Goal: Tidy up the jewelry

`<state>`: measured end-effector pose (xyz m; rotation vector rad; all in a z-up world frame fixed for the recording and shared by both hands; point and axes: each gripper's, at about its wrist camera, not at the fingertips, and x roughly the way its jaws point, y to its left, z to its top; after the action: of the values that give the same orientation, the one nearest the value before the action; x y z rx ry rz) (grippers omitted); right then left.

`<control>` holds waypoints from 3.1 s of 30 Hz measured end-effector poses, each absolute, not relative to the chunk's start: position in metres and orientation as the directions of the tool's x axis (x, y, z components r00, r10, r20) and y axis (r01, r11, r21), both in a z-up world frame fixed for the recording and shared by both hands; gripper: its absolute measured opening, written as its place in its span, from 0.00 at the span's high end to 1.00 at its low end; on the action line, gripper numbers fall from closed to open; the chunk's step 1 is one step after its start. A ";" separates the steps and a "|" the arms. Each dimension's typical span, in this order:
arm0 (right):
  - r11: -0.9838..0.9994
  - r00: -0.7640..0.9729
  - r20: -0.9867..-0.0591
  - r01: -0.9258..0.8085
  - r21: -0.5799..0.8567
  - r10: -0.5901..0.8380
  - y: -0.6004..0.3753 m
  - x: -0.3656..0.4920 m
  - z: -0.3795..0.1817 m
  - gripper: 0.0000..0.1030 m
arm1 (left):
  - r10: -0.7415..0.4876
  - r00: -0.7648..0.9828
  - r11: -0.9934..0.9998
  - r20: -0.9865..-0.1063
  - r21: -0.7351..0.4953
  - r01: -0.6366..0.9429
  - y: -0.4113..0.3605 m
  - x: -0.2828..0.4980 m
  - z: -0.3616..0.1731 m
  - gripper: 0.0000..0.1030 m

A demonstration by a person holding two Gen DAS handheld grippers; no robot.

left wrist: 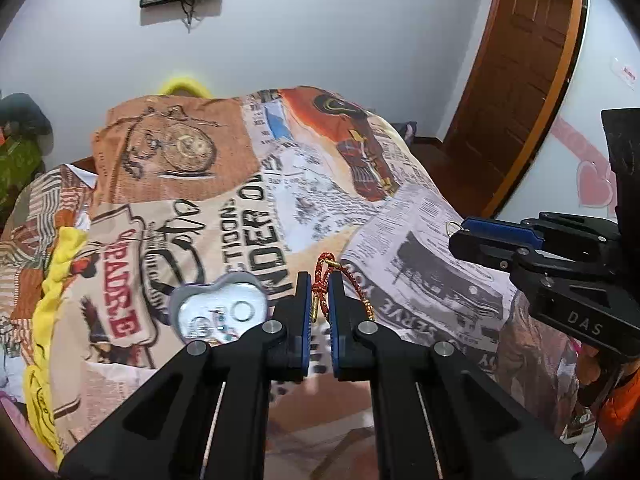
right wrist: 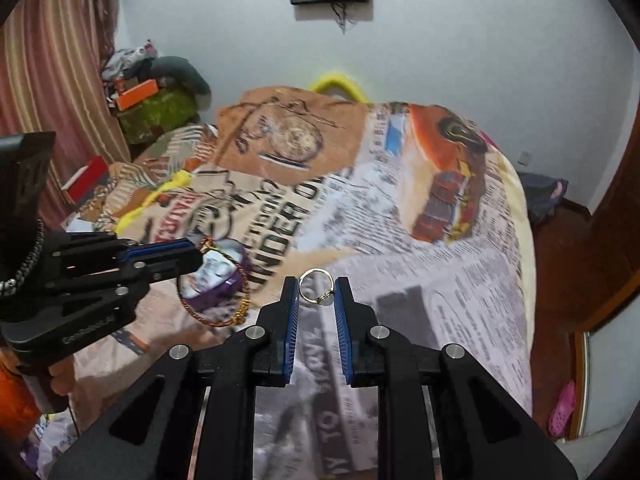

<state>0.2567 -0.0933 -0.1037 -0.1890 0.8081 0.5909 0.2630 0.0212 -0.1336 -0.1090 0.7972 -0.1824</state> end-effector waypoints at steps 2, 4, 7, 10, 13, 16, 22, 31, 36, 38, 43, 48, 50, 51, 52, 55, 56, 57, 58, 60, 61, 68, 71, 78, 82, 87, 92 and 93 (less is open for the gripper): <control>0.814 0.538 -0.721 -0.577 0.062 0.437 -0.083 0.254 -0.101 0.85 | -0.193 0.689 0.981 -0.698 -0.161 0.111 0.029 0.260 -0.132 0.93; 0.804 0.531 -0.716 -0.590 0.071 0.453 -0.074 0.252 -0.099 0.85 | -0.183 0.694 0.982 -0.696 -0.158 0.101 0.037 0.257 -0.130 0.93; 0.791 0.521 -0.712 -0.606 0.079 0.470 -0.060 0.250 -0.098 0.85 | -0.165 0.703 0.985 -0.692 -0.151 0.082 0.049 0.254 -0.129 0.93; 0.780 0.509 -0.712 -0.619 0.087 0.483 -0.049 0.250 -0.100 0.85 | -0.150 0.709 0.987 -0.689 -0.151 0.062 0.062 0.254 -0.129 0.93; 0.767 0.491 -0.717 -0.635 0.095 0.495 -0.034 0.251 -0.104 0.85 | -0.142 0.709 0.987 -0.690 -0.156 0.045 0.073 0.255 -0.132 0.93; 0.758 0.476 -0.725 -0.645 0.096 0.498 -0.023 0.252 -0.110 0.85 | -0.138 0.705 0.986 -0.696 -0.165 0.031 0.084 0.259 -0.138 0.93; 0.749 0.432 -0.755 -0.653 0.114 0.492 -0.003 0.263 -0.129 0.84 | -0.142 0.679 0.984 -0.720 -0.179 0.016 0.098 0.270 -0.161 0.93; 0.739 0.370 -0.802 -0.662 0.127 0.469 0.021 0.280 -0.159 0.85 | -0.178 0.629 0.976 -0.757 -0.215 0.017 0.114 0.288 -0.196 0.93; 0.735 0.336 -0.825 -0.664 0.136 0.455 0.031 0.289 -0.173 0.84 | -0.188 0.611 0.976 -0.769 -0.215 0.029 0.117 0.296 -0.207 0.93; 0.734 0.327 -0.833 -0.666 0.133 0.447 0.035 0.291 -0.177 0.85 | -0.185 0.605 0.978 -0.774 -0.208 0.033 0.118 0.298 -0.211 0.93; 0.730 0.294 -0.851 -0.668 0.143 0.435 0.041 0.295 -0.187 0.84 | -0.174 0.601 0.981 -0.780 -0.189 0.039 0.119 0.299 -0.215 0.93; 0.725 0.272 -0.864 -0.674 0.145 0.425 0.043 0.294 -0.195 0.84 | -0.168 0.608 0.982 -0.776 -0.183 0.039 0.122 0.297 -0.212 0.93; 0.721 0.264 -0.867 -0.677 0.146 0.423 0.044 0.294 -0.197 0.84 | -0.171 0.612 0.982 -0.772 -0.188 0.038 0.124 0.295 -0.210 0.93; 0.718 0.261 -0.868 -0.681 0.144 0.421 0.044 0.292 -0.197 0.84 | -0.171 0.613 0.982 -0.771 -0.188 0.037 0.125 0.295 -0.210 0.93; 0.716 0.258 -0.870 -0.684 0.143 0.420 0.046 0.292 -0.198 0.84 | -0.166 0.617 0.982 -0.770 -0.183 0.035 0.126 0.293 -0.208 0.93; 0.711 0.255 -0.873 -0.690 0.137 0.415 0.048 0.290 -0.200 0.84 | -0.160 0.623 0.983 -0.766 -0.180 0.031 0.128 0.289 -0.205 0.91; 0.708 0.254 -0.874 -0.693 0.134 0.413 0.049 0.290 -0.200 0.84 | -0.159 0.624 0.983 -0.765 -0.181 0.029 0.129 0.288 -0.205 0.91; 0.706 0.255 -0.875 -0.697 0.128 0.411 0.050 0.289 -0.201 0.84 | -0.158 0.625 0.983 -0.764 -0.182 0.026 0.131 0.287 -0.204 0.90; 0.704 0.257 -0.875 -0.699 0.125 0.411 0.051 0.288 -0.201 0.84 | -0.155 0.627 0.983 -0.764 -0.181 0.022 0.132 0.286 -0.204 0.89; 0.698 0.254 -0.877 -0.706 0.120 0.408 0.052 0.287 -0.202 0.84 | -0.146 0.628 0.984 -0.764 -0.179 0.012 0.135 0.284 -0.203 0.86; 0.698 0.251 -0.879 -0.706 0.121 0.406 0.052 0.287 -0.202 0.84 | -0.144 0.629 0.984 -0.764 -0.179 0.008 0.136 0.282 -0.203 0.85; 0.707 0.293 -0.879 -0.704 0.069 0.377 0.054 0.284 -0.195 0.78 | -0.117 0.637 0.983 -0.762 -0.178 -0.033 0.144 0.273 -0.196 0.72; 0.712 0.312 -0.870 -0.699 0.061 0.381 0.051 0.280 -0.185 0.77 | -0.112 0.649 0.982 -0.753 -0.183 -0.042 0.145 0.265 -0.187 0.72; 0.725 0.394 -0.816 -0.688 0.044 0.424 0.035 0.260 -0.143 0.77 | -0.099 0.714 0.986 -0.694 -0.167 -0.026 0.134 0.236 -0.142 0.72; 0.735 0.470 -0.746 -0.676 0.039 0.472 0.018 0.237 -0.100 0.77 | -0.093 0.775 0.988 -0.625 -0.153 -0.005 0.123 0.210 -0.102 0.72; 0.748 0.579 -0.612 -0.663 0.031 0.538 -0.008 0.196 -0.043 0.77 | -0.093 0.862 0.990 -0.499 -0.137 0.028 0.105 0.165 -0.049 0.68; 0.764 0.674 -0.448 -0.645 0.030 0.587 -0.032 0.147 0.000 0.77 | -0.054 0.938 0.996 -0.341 -0.087 0.026 0.085 0.108 -0.003 0.61; 0.766 0.685 -0.424 -0.643 0.031 0.592 -0.035 0.141 0.005 0.77 | -0.042 0.950 0.997 -0.309 -0.074 0.020 0.080 0.096 0.003 0.61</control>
<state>0.1405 -0.0349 0.0054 -0.1241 0.4308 0.6935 0.0964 0.0804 0.0034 -0.0706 0.3155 -0.0314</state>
